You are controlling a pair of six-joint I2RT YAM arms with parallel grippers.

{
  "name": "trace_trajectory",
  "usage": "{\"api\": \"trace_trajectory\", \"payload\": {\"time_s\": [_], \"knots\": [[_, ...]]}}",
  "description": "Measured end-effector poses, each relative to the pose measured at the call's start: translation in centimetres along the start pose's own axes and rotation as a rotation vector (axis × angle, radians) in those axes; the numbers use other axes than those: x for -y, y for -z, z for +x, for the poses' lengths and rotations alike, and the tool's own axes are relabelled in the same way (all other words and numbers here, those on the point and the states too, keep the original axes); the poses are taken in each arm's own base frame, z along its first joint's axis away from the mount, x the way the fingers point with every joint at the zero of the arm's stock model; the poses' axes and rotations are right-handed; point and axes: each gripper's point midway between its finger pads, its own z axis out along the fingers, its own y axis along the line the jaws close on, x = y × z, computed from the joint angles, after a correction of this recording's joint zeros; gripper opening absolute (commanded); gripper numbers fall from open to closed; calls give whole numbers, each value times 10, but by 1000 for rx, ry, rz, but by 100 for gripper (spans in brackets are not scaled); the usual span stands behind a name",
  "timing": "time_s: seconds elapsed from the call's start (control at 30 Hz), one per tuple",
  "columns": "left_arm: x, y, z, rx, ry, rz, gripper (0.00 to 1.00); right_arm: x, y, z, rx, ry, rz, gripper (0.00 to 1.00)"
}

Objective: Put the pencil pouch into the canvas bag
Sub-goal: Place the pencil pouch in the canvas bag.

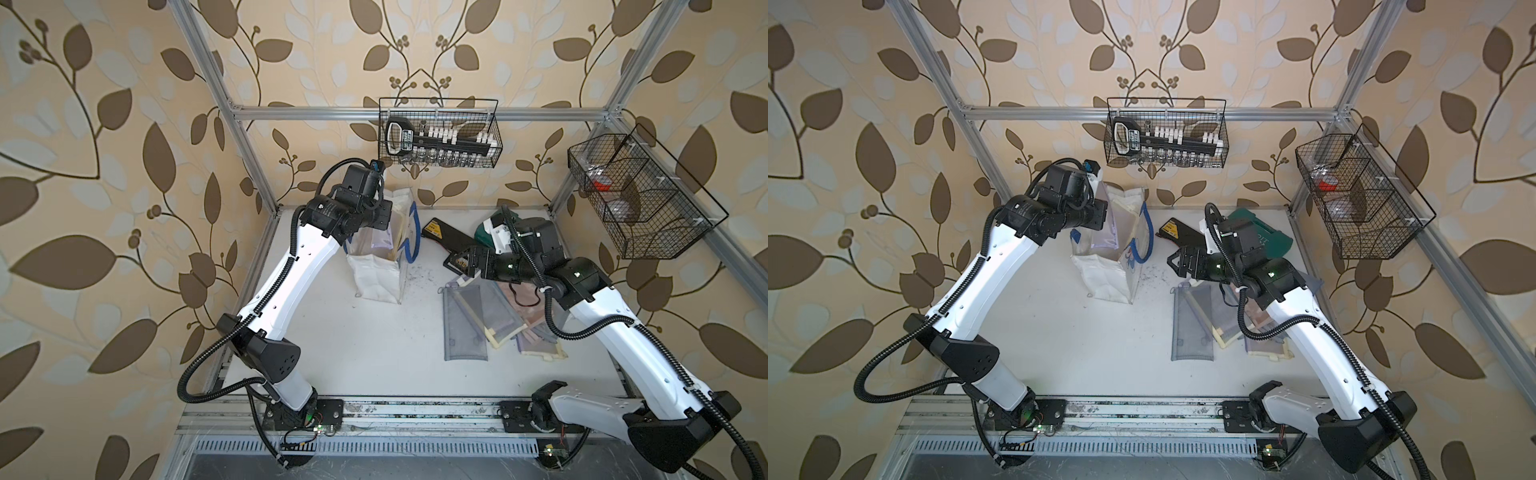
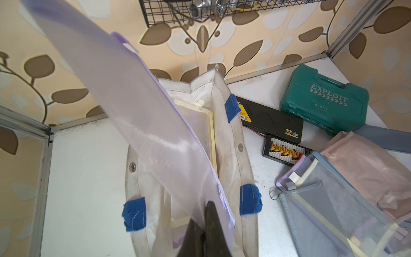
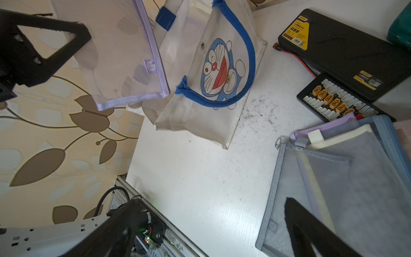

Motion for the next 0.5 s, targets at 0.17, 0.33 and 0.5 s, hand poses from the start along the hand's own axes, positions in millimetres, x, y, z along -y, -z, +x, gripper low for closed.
{"api": "trace_trajectory", "payload": {"time_s": [0.17,0.33,0.5], "knots": [[4,-32,7,-22,-49,2,0,3,1,2,-9,0,16,100],[6,-62,36,-97,-71,1,0,4,3,3,-9,-2,24,100],[9,-85,75,-185,-59,29,0,6,5,3,-2,-3,33,100]]}}
